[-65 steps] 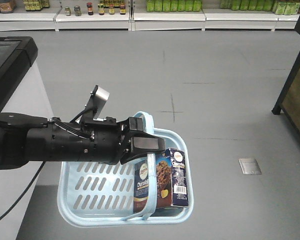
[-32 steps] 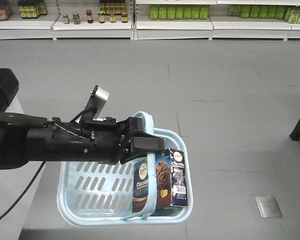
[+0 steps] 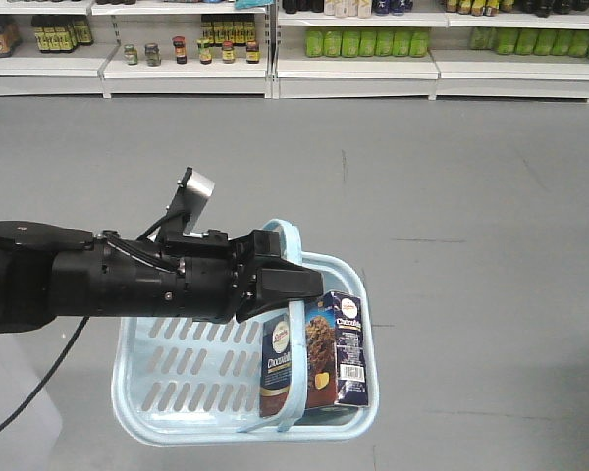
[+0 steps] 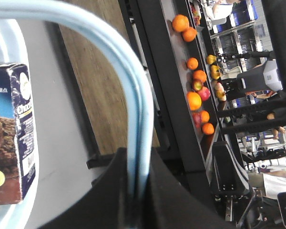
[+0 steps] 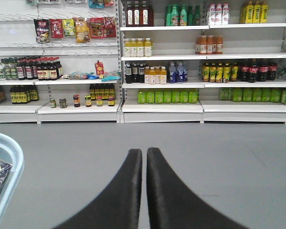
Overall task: Left arm holds basket, right arm returns cookies
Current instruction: 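Hold the basket in the left gripper while driving toward the shelves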
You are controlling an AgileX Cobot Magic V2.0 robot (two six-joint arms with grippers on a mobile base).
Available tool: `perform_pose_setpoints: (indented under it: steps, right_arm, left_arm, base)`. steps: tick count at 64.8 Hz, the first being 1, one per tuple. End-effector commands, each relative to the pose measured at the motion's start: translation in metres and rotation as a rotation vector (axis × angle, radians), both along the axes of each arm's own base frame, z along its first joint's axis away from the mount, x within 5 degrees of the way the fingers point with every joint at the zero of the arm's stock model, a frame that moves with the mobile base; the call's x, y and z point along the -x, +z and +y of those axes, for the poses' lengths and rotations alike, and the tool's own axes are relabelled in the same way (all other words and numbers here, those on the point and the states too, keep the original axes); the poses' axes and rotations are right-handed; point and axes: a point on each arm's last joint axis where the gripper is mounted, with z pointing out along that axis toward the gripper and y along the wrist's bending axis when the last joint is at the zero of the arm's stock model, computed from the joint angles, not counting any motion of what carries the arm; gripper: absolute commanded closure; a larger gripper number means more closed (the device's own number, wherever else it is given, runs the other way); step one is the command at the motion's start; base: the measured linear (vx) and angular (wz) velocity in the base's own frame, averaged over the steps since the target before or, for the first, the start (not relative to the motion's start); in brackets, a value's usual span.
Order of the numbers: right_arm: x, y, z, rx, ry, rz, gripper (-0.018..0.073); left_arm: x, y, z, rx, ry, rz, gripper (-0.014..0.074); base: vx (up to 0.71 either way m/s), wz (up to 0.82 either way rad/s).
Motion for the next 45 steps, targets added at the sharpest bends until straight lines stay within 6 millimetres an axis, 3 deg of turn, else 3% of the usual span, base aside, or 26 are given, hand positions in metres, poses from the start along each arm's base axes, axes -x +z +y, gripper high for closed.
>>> perform_pose_setpoints:
  steps: [1, 45]
  right_arm:
    - [0.0005, 0.0010, 0.0009, 0.013, 0.009, -0.065, 0.0570]
    - [0.0005, 0.0010, 0.0009, 0.013, 0.009, -0.065, 0.0570]
  left_arm:
    - [0.0054, 0.0311, -0.0018, 0.122, -0.008, -0.043, 0.0599]
    - [0.0054, 0.0311, -0.0018, 0.122, -0.008, -0.043, 0.0599]
  base:
    - [0.54, 0.00]
    - [0.53, 0.02]
